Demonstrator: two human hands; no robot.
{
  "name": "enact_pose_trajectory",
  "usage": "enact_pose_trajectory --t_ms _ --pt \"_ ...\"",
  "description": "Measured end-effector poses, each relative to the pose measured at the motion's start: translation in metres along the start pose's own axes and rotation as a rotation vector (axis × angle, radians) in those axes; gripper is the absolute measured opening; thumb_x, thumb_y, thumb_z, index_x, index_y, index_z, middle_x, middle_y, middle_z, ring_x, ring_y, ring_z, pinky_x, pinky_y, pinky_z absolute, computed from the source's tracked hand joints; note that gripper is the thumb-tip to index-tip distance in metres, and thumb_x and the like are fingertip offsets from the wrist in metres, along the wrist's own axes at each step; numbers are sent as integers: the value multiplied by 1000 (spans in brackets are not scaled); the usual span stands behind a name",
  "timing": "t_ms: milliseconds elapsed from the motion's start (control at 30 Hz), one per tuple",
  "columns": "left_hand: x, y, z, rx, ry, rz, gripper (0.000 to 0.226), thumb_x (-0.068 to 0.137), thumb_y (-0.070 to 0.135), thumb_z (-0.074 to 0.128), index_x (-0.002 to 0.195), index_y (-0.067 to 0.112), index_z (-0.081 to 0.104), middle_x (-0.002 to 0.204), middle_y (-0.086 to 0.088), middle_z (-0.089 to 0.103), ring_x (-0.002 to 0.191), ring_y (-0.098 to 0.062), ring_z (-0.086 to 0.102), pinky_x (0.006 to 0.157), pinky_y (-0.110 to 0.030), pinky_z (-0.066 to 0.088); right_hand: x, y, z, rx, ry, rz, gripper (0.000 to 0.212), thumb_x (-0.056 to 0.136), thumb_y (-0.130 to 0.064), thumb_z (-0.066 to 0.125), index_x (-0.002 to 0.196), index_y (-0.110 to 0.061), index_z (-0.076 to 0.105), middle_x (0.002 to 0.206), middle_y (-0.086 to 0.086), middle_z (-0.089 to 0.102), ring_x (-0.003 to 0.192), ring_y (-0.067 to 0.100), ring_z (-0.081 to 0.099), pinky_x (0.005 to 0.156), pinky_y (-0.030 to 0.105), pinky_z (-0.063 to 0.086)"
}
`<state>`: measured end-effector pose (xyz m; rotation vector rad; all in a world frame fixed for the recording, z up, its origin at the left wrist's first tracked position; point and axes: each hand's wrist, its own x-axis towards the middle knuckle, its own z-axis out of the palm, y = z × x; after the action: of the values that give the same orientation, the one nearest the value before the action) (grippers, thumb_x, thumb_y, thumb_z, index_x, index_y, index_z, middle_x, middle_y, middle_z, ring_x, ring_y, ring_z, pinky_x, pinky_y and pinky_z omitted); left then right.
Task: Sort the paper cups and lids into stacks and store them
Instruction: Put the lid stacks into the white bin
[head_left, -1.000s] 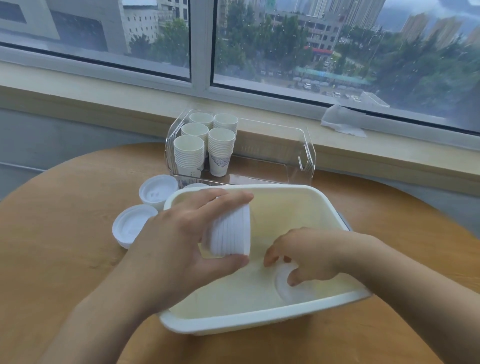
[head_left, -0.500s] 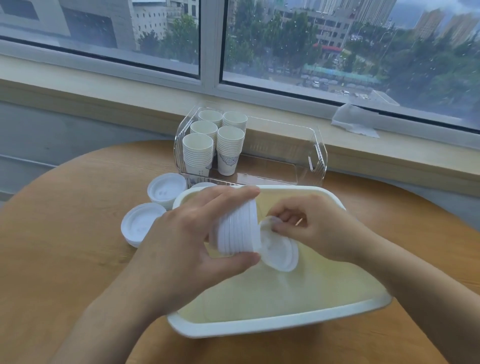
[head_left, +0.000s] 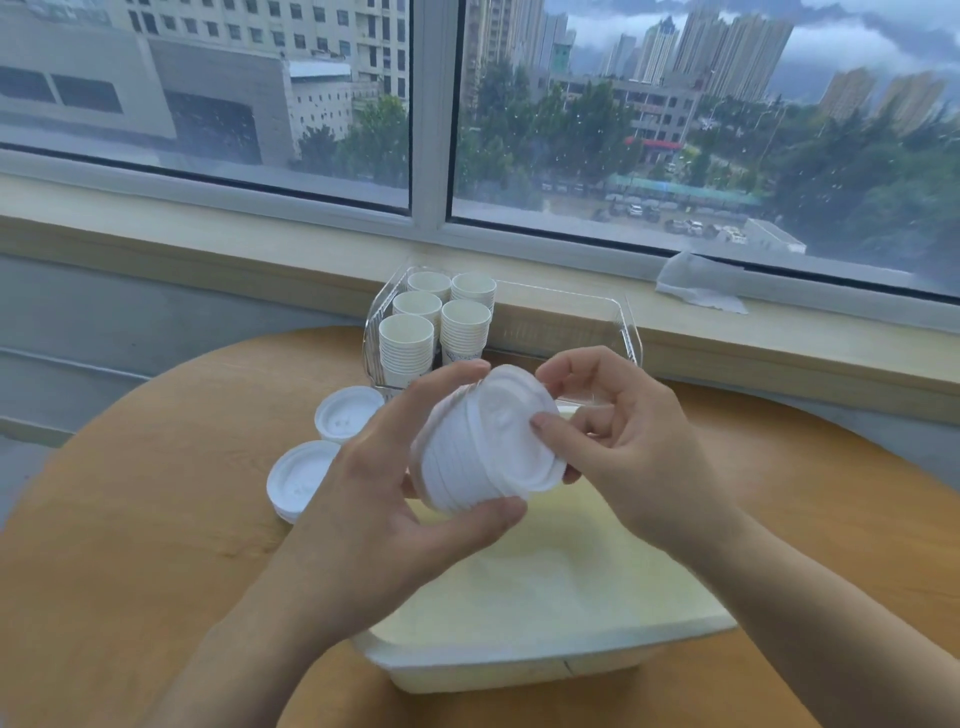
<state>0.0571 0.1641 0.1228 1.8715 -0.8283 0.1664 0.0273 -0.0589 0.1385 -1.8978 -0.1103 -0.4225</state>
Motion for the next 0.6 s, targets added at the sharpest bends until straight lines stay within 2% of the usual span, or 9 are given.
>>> enact_pose_trajectory --t_ms 100,200,333,433,533,600 --pt "-3 7 -2 -37 -1 19 84 70 51 83 141 68 41 136 41 54 124 6 56 86 -7 50 -8 -7 6 -13 15 -33 29 93 -4 74 102 -31 69 104 -4 73 59 26 60 60 43 57" --pt "-5 14 -3 -65 -11 25 83 71 50 83 138 73 40 137 37 55 127 4 55 87 -8 49 -15 -13 9 -60 47 -56 29 93 -4 73 100 -32 70 102 -7 73 56 22 57 56 51 54" --pt "-8 20 -2 -78 -11 30 78 70 51 82 136 69 46 137 29 58 124 -4 60 92 -18 54 -22 -18 14 -149 93 -113 28 94 -4 73 101 -31 73 106 -10 73 59 20 54 50 43 49" --pt "-11 22 -3 -70 17 31 76 70 53 81 135 68 46 136 31 58 122 -2 60 89 -15 53 -28 -24 13 -158 66 -129 17 100 -25 71 114 -34 74 117 -14 73 77 14 64 53 39 53" --pt "-15 22 -5 -54 39 40 75 71 52 82 136 66 47 135 32 57 123 0 59 86 -13 53 -35 -32 7 -192 -24 -138 40 92 -53 67 129 -37 69 124 -19 72 112 10 68 68 23 58" --pt "-17 23 -6 -34 40 49 76 72 52 82 137 66 46 135 33 57 124 0 59 87 -12 52 -38 -36 5 -195 -75 -140 53 88 -58 70 135 -36 66 128 -22 71 124 6 65 78 21 59"
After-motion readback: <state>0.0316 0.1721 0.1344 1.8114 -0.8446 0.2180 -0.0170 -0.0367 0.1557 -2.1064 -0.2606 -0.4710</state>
